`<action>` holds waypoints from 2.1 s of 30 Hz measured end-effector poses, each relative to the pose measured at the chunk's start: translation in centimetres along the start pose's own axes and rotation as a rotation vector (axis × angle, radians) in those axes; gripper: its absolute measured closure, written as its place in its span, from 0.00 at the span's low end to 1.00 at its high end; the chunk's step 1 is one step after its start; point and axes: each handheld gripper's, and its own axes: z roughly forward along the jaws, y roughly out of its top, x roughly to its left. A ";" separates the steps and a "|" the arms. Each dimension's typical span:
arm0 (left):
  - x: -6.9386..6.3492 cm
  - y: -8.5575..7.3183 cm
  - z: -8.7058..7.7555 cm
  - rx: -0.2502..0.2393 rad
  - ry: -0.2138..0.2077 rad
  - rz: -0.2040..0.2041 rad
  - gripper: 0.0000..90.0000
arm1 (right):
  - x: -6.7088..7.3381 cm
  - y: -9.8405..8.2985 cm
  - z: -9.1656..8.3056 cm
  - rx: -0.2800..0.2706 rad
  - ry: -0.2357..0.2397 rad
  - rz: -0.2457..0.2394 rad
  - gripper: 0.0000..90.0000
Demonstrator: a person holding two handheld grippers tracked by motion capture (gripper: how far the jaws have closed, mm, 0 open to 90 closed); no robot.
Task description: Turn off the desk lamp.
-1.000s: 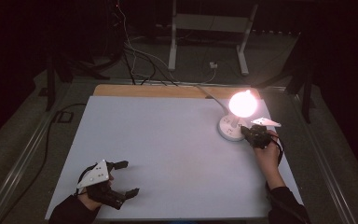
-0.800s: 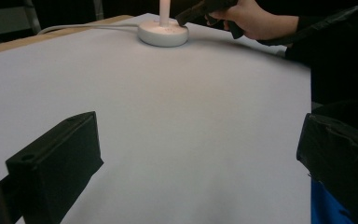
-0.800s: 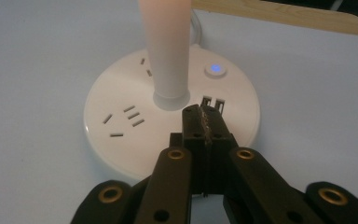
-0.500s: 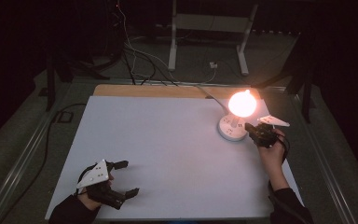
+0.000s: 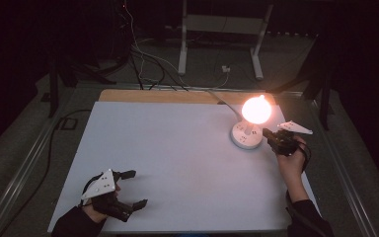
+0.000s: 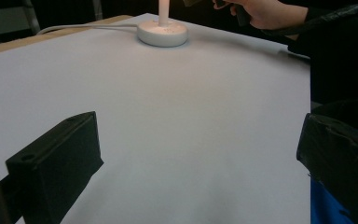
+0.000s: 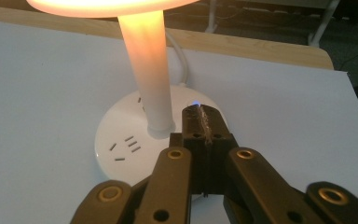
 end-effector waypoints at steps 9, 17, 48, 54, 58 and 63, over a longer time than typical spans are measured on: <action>0.0 0.0 0.0 0.004 0.002 0.005 0.00 | 0.1 -0.3 0.6 0.018 0.000 0.001 1.00; 0.0 0.0 0.0 0.002 -0.001 0.003 0.00 | 0.2 -0.8 1.2 0.035 0.000 0.003 1.00; -0.2 0.0 0.1 0.012 -0.005 0.010 0.00 | 0.9 -1.8 2.9 0.097 -0.007 -0.023 1.00; -0.1 0.0 0.1 0.010 -0.003 0.007 0.00 | 1.0 -1.9 3.0 0.095 -0.011 -0.033 1.00; -0.2 0.1 0.1 0.004 -0.007 0.008 0.00 | 1.3 -2.0 3.0 0.090 -0.031 -0.053 1.00; -0.1 0.1 0.0 -0.001 -0.004 0.004 0.00 | 1.1 -1.9 2.8 0.090 -0.029 -0.045 1.00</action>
